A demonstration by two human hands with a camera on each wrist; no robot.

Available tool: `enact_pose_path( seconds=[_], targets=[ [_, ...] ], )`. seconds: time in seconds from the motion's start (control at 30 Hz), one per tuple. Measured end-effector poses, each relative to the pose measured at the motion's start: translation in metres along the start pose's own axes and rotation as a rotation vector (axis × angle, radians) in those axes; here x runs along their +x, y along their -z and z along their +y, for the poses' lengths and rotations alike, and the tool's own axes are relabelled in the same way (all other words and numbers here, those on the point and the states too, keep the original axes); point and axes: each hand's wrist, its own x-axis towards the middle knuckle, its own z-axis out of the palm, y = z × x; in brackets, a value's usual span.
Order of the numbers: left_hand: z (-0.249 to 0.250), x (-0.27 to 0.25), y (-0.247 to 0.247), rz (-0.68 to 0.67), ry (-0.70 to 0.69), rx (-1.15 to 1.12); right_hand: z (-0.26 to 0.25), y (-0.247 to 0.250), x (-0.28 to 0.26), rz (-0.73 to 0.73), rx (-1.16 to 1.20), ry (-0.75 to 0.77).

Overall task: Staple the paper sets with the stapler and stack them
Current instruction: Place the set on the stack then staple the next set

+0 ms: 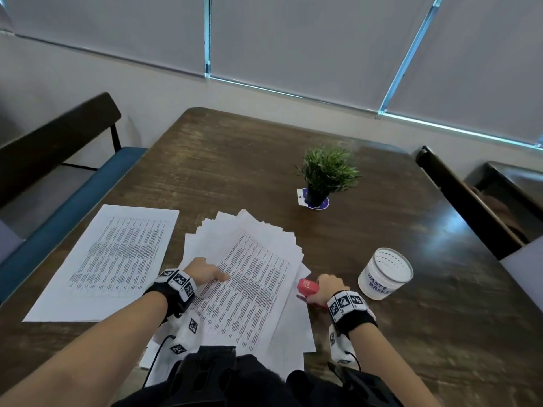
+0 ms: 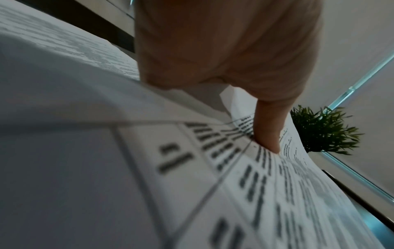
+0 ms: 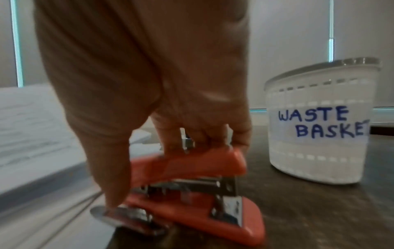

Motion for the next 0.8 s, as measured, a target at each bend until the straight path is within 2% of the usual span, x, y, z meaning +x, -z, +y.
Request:
enact_pose_path(
  seconds=[0.1, 0.17, 0.23, 0.3, 0.37, 0.43, 0.5, 0.63, 0.7, 0.8],
  targets=[
    [0.005, -0.004, -0.003, -0.013, -0.011, -0.012, 0.007, -0.007, 0.0, 0.091, -0.047, 0.008],
    [0.009, -0.009, -0.002, -0.032, -0.031, -0.033, 0.009, -0.001, -0.002, 0.158, 0.052, -0.02],
    [0.011, -0.009, 0.0, -0.045, -0.069, -0.049, 0.008, 0.015, -0.007, 0.268, 0.243, -0.056],
    [0.016, -0.013, 0.0, -0.061, -0.124, -0.038, 0.005, 0.038, -0.012, 0.469, 0.458, -0.067],
    [0.022, -0.019, 0.0, -0.092, -0.161, -0.043, -0.001, 0.064, -0.02, 0.674, 0.708, -0.017],
    [0.028, -0.024, -0.001, -0.112, -0.203, -0.013, -0.01, 0.088, -0.029, 0.753, 0.931, 0.076],
    [0.031, -0.027, -0.002, -0.122, -0.235, 0.002, -0.021, 0.105, -0.033, 0.703, 1.032, 0.178],
    [0.039, -0.033, -0.001, -0.144, -0.302, 0.028, -0.043, 0.112, -0.029, 0.416, 1.054, 0.352],
    [0.042, -0.037, 0.001, -0.171, -0.333, 0.049, -0.051, 0.107, -0.026, 0.321, 1.062, 0.375],
    [0.043, -0.039, 0.006, -0.208, -0.371, 0.132, -0.059, 0.104, -0.023, 0.297, 1.048, 0.345]
  ],
)
